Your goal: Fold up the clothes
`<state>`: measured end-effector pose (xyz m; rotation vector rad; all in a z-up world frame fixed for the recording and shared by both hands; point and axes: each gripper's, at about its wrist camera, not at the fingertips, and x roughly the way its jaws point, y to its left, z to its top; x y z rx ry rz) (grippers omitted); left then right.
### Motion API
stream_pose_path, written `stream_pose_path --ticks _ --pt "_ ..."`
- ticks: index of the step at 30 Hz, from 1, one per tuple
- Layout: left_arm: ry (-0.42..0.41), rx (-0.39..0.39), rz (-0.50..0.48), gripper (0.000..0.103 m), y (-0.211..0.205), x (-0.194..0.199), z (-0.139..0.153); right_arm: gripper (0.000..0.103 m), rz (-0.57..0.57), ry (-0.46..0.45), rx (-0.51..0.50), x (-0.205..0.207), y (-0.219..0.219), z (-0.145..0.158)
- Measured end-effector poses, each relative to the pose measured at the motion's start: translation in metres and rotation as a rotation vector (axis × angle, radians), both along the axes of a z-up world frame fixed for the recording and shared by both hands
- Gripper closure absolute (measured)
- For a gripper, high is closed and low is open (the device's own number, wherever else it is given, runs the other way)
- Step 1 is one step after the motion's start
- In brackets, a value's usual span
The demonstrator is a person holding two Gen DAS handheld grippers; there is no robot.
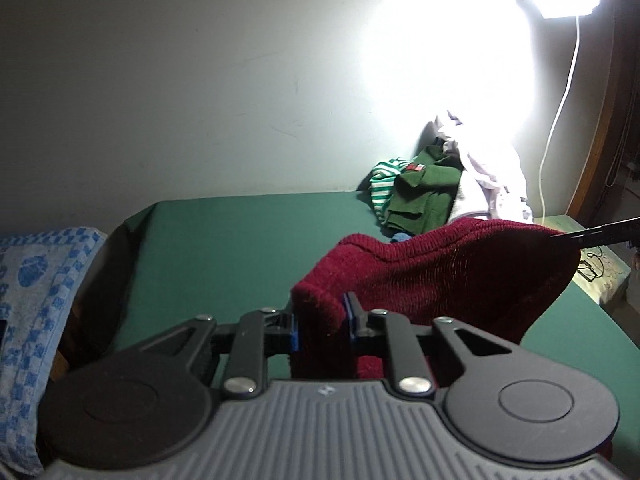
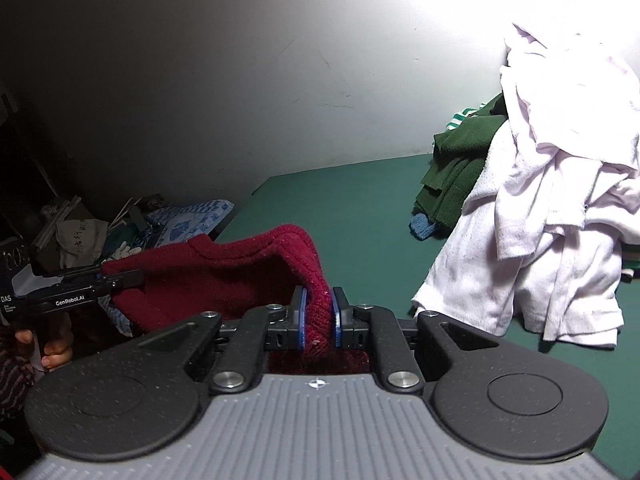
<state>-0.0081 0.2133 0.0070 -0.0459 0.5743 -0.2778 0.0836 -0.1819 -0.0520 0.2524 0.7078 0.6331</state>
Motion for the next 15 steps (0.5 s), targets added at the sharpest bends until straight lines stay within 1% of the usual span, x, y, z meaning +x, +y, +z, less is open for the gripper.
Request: stream_pose_path --ticks 4,7,12,15 --pt "-0.005 -0.001 -0.014 0.085 0.000 -0.024 0.006 0.090 0.006 0.006 0.003 -0.025 -0.003 0.003" --pt "-0.006 0.010 -0.029 0.085 -0.003 -0.036 0.005 0.090 0.000 0.008 -0.007 -0.040 -0.004 0.004" --pt "-0.016 0.030 -0.050 0.085 -0.008 -0.047 0.003 0.090 -0.033 -0.001 -0.028 -0.049 -0.006 0.003" --pt "-0.024 0.053 -0.055 0.085 -0.009 -0.046 0.002 0.090 -0.044 -0.011 -0.050 -0.053 -0.003 0.003"
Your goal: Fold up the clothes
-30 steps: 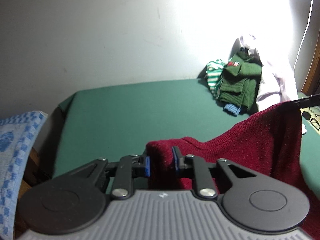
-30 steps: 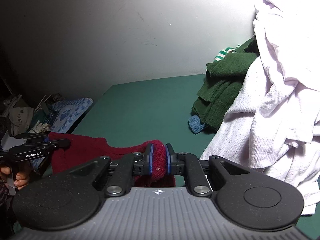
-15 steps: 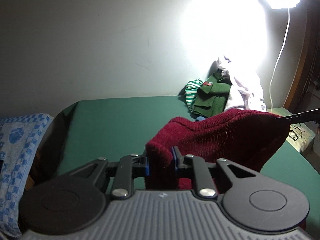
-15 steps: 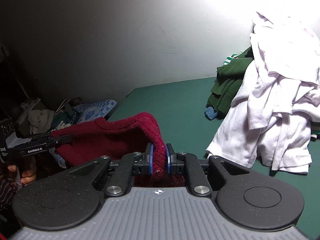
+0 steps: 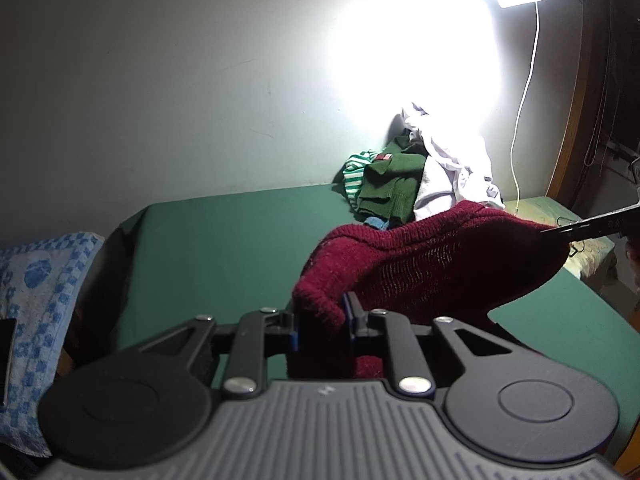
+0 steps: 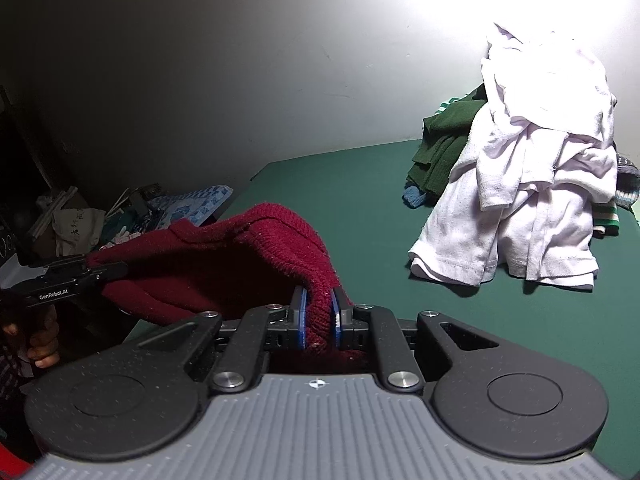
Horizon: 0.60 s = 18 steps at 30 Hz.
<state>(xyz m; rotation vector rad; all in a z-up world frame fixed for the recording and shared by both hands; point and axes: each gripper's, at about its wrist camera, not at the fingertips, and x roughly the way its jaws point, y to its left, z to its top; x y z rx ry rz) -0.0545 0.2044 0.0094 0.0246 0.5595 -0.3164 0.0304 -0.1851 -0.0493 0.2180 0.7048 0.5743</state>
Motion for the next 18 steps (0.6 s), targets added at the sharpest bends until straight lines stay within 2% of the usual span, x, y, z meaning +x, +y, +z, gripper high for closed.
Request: stream_pose_path --ticks 9,18 --pt "-0.027 0.020 -0.026 0.085 -0.003 -0.013 -0.004 0.090 -0.008 -0.031 -0.060 -0.016 0.005 -0.001" --pt "-0.038 0.018 -0.073 0.085 -0.002 -0.028 -0.004 0.090 -0.027 -0.039 -0.058 -0.038 -0.001 -0.003"
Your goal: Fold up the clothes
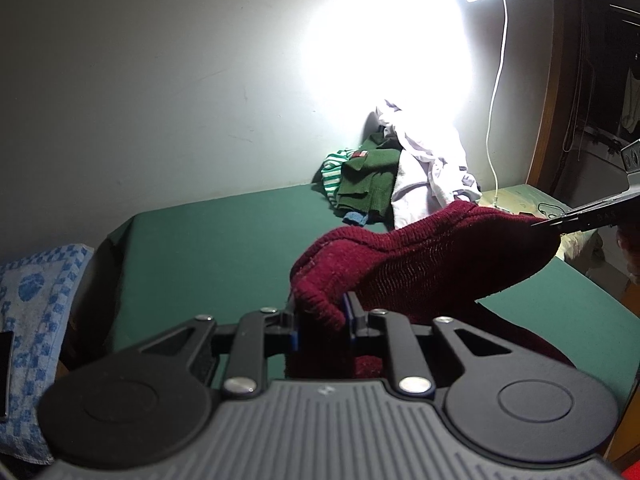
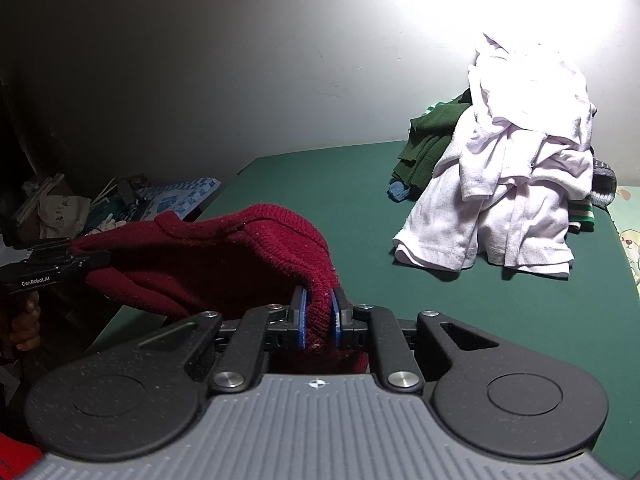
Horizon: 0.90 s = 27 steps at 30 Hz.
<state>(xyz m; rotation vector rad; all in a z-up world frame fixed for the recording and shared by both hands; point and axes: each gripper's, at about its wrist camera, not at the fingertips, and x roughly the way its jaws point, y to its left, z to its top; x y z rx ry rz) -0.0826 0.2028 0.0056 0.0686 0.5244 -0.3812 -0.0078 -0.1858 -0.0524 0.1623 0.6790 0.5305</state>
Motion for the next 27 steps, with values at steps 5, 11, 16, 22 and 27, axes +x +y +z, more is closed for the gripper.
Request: stream_pose_path --ticks 5,11,16,22,27 --pt "0.015 -0.008 0.034 0.085 -0.005 -0.018 -0.003 0.090 0.016 0.002 0.024 -0.016 -0.001 -0.006" --pt "0.035 -0.003 0.074 0.085 -0.027 -0.042 -0.011 0.090 0.089 0.006 -0.007 -0.032 0.000 -0.012" --pt "0.040 0.052 0.094 0.085 -0.047 -0.061 -0.017 0.090 0.134 0.008 0.007 -0.047 -0.001 -0.020" --pt "0.069 0.163 0.076 0.087 -0.060 -0.078 -0.029 0.090 0.212 0.011 -0.028 -0.069 0.004 -0.037" --pt "0.099 0.232 0.071 0.087 -0.068 -0.088 -0.046 0.090 0.245 0.017 -0.081 -0.083 0.011 -0.053"
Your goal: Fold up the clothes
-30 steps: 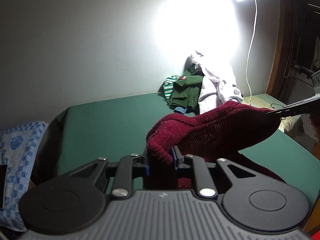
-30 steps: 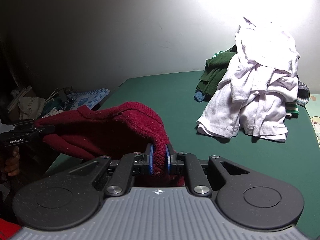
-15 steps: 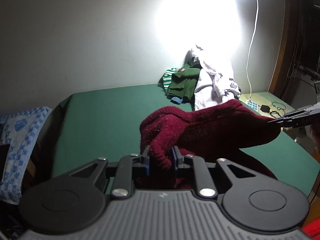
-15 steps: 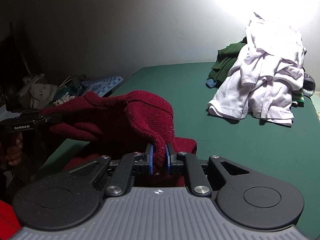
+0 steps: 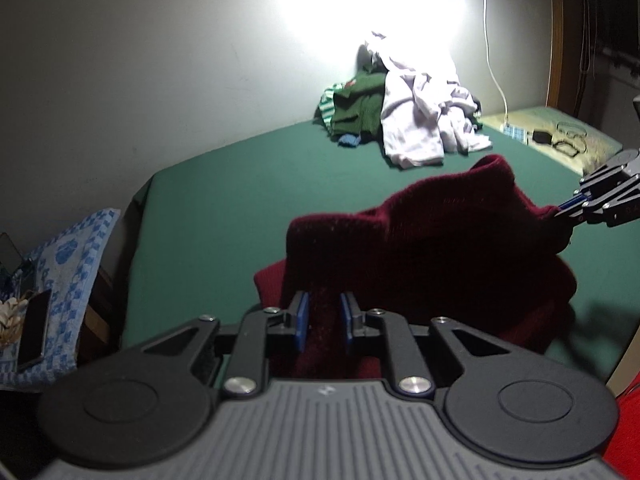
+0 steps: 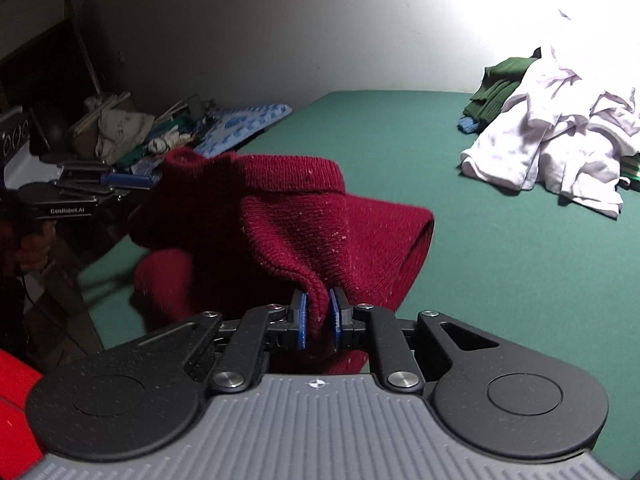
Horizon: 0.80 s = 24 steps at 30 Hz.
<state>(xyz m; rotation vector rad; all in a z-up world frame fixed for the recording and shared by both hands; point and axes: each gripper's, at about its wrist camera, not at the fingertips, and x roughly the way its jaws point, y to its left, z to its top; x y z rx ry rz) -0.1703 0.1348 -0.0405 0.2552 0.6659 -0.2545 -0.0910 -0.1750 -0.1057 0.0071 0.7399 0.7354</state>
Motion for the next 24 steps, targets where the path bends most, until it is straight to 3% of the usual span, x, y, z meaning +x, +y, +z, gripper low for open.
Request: stream_pose_path --ticks 3,5,6,8,10,14,20,24 --pt "-0.010 0.052 -0.021 0.077 -0.007 -0.006 -0.006 0.090 -0.006 -0.032 -0.051 -0.006 0.004 -0.006" --pt "-0.025 0.109 -0.041 0.076 -0.014 -0.009 -0.010 0.087 -0.018 -0.061 -0.090 -0.011 0.006 -0.006" --pt "-0.032 0.133 -0.051 0.075 -0.017 -0.010 -0.012 0.084 -0.020 -0.075 -0.107 -0.014 0.007 -0.003" --pt "-0.047 0.173 -0.069 0.070 -0.021 -0.011 -0.016 0.066 -0.013 -0.116 -0.145 -0.022 0.011 0.004" --pt "-0.066 0.230 -0.097 0.068 -0.027 -0.012 -0.022 0.062 0.015 -0.180 -0.186 -0.032 0.021 0.011" --pt "-0.081 0.287 -0.180 0.064 -0.035 -0.015 -0.030 0.062 0.099 -0.280 -0.240 -0.046 0.054 0.012" --pt "-0.077 0.330 -0.275 0.055 -0.044 -0.004 -0.042 0.062 0.212 -0.363 -0.435 -0.047 0.098 -0.017" --pt "-0.068 0.352 -0.326 0.050 -0.045 0.001 -0.053 0.062 0.209 -0.413 -0.522 -0.038 0.112 -0.030"
